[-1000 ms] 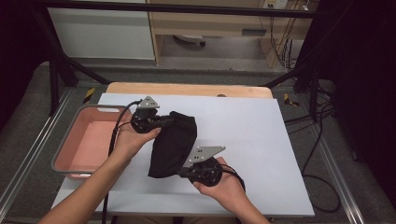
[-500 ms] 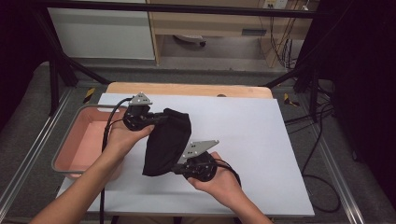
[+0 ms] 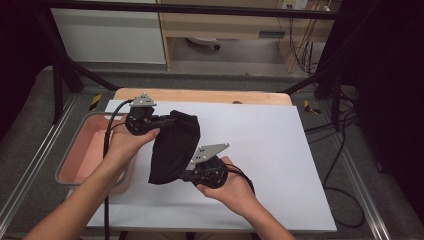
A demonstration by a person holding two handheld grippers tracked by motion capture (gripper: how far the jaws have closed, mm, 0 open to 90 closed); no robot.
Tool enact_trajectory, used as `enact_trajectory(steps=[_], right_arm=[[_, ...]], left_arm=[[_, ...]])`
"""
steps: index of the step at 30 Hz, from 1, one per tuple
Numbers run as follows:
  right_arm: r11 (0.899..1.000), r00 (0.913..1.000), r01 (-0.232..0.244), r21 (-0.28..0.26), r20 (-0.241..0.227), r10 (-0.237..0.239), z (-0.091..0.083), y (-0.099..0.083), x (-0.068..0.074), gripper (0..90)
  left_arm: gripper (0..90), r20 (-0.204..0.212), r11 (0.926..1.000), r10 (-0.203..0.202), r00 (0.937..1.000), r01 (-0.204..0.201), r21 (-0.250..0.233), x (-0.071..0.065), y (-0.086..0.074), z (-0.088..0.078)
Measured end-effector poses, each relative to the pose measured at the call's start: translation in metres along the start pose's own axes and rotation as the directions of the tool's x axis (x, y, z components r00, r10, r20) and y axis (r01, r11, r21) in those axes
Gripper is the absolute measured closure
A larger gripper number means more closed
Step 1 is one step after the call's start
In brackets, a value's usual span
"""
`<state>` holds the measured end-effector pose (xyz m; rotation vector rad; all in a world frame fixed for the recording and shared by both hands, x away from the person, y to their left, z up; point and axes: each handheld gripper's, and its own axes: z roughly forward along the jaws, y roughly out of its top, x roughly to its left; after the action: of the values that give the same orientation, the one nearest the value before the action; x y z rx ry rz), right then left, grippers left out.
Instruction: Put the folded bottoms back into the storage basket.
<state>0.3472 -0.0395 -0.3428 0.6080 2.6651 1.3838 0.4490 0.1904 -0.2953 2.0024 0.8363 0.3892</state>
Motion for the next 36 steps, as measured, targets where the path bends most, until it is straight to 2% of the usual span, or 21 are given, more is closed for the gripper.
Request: enact_trajectory(steps=[9,36], right_arm=[[1.000,1.0000,0.006,-0.001,-0.004,-0.006,0.004,0.005,0.000,87.8],[1.000,0.9997,0.024,0.000,-0.007,-0.024,0.013,0.017,0.001,87.8]], left_arm=[[79.3,-0.007,0.9999,-0.012,0.9999,0.012,-0.006,0.005,0.001,-0.005],[79.4,-0.014,0.9998,-0.015,0.9998,0.015,-0.011,0.014,0.004,-0.019]])
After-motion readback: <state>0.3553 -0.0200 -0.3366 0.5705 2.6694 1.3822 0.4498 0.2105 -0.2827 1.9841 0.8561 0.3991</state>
